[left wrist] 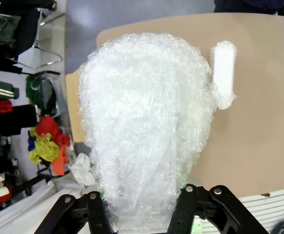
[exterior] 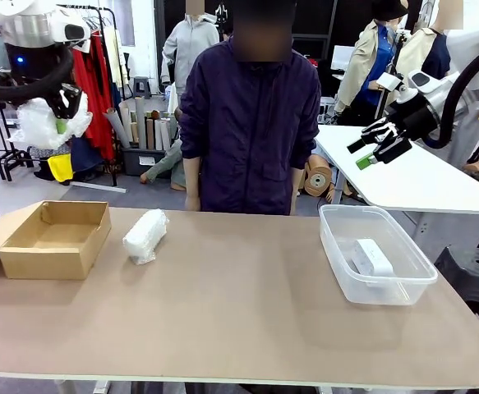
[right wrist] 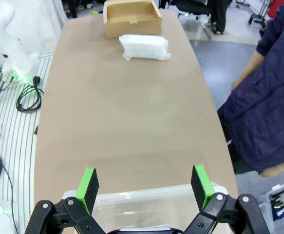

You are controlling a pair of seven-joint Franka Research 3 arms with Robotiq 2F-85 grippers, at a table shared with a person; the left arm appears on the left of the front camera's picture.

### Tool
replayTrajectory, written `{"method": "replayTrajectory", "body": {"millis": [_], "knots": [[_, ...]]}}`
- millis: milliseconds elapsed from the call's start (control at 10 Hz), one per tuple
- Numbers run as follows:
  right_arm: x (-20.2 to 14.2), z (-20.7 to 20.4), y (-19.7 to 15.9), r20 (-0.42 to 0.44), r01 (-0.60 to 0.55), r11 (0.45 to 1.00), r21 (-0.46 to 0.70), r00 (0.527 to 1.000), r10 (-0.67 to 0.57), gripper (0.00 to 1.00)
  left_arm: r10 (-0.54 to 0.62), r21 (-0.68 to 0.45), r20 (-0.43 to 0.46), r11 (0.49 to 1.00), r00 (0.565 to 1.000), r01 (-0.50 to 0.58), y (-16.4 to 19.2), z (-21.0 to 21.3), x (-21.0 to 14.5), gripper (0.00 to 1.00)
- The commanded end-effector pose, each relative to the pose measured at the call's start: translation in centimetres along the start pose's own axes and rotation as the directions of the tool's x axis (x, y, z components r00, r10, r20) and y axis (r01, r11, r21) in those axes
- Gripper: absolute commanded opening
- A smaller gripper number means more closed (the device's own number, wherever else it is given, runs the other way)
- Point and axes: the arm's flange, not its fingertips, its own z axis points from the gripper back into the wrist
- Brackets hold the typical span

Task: Separate and place wrapped and unwrapped clocks.
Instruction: If the picked Digital clock is wrapped, place it in the Package Box ; if not, place it in the Organizing box.

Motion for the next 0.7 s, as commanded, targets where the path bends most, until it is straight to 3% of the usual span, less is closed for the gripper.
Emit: {"method": "replayTrajectory", "body": {"millis": [0,100,200,400,600], "knots": [[0.1,0.0,0.1,-0.001,-0.005,1.000,0.002,1.000,0.005,1.00,0.008,-0.006,0.001,1.000,1.000,-0.008,0.2,0.5,0.1,0.00],[0.1,0.0,0.1,-0.001,-0.005,1.000,0.002,1.000,0.005,1.00,0.000,0.000,0.000,1.000,1.000,0.000,0.0,0.0,0.0,0.00],[0.1,0.0,0.1,-0.001,-0.005,1.000,0.002,1.000,0.005,1.00,0.127,0.029,-0.067,0.992,0.990,-0.126,1.1,-0.6,0.8,0.00],[0.1,0.0,0.1,-0.001,-0.005,1.000,0.002,1.000,0.005,1.00,0.223,0.014,-0.119,0.975,0.968,-0.223,3.5,-4.3,1.9,0.00],[0.1,0.0,0.1,-0.001,-0.005,1.000,0.002,1.000,0.005,1.00,0.242,-0.019,-0.155,0.969,0.958,-0.248,5.7,-8.4,2.5,0.00]]}}
